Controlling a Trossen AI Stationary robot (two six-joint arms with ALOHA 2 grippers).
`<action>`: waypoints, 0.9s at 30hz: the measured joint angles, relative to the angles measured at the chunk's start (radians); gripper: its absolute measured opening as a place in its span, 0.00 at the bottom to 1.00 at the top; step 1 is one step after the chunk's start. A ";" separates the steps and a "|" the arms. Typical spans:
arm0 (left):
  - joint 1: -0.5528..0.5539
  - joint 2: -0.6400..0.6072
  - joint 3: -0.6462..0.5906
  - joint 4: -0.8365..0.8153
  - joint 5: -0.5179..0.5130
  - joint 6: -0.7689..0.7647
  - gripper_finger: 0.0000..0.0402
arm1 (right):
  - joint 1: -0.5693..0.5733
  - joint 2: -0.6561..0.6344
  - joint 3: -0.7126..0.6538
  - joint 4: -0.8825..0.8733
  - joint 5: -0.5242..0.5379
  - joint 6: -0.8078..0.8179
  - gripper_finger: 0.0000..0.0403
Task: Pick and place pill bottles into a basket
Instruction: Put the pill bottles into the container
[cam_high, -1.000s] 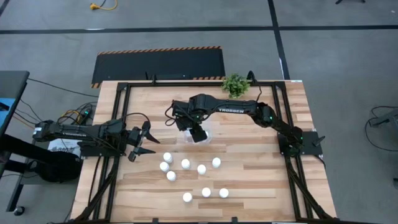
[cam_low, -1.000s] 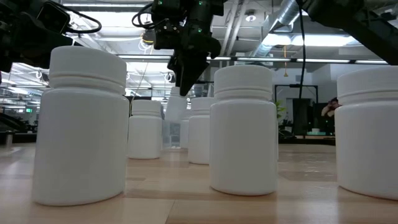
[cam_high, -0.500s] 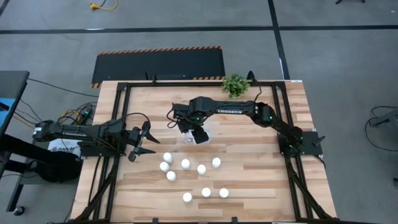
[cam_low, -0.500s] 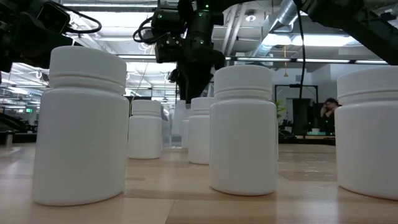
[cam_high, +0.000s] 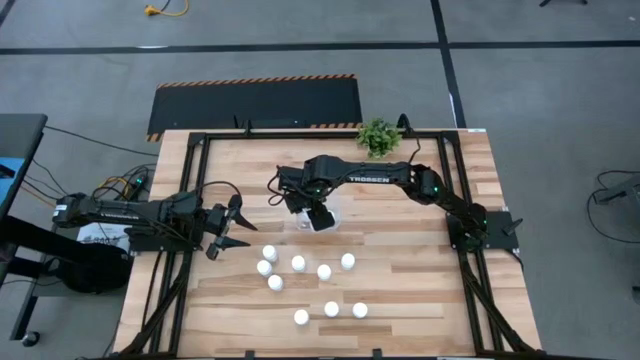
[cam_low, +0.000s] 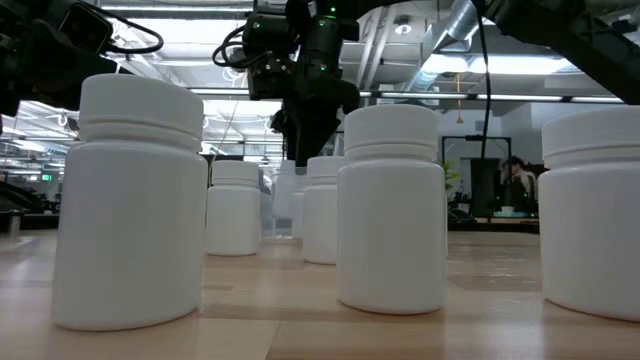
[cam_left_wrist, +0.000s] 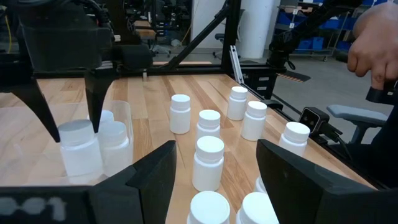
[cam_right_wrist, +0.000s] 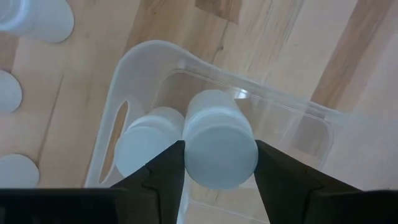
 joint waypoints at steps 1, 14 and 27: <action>0.000 0.000 0.000 0.000 0.000 0.000 0.53 | 0.000 0.000 0.000 0.000 0.000 0.000 0.42; 0.000 0.000 0.000 0.000 0.000 0.000 0.53 | 0.003 0.001 0.000 0.005 0.000 -0.001 0.44; 0.000 0.000 0.000 0.000 0.000 0.000 0.53 | 0.004 0.001 0.001 0.011 0.000 -0.004 0.45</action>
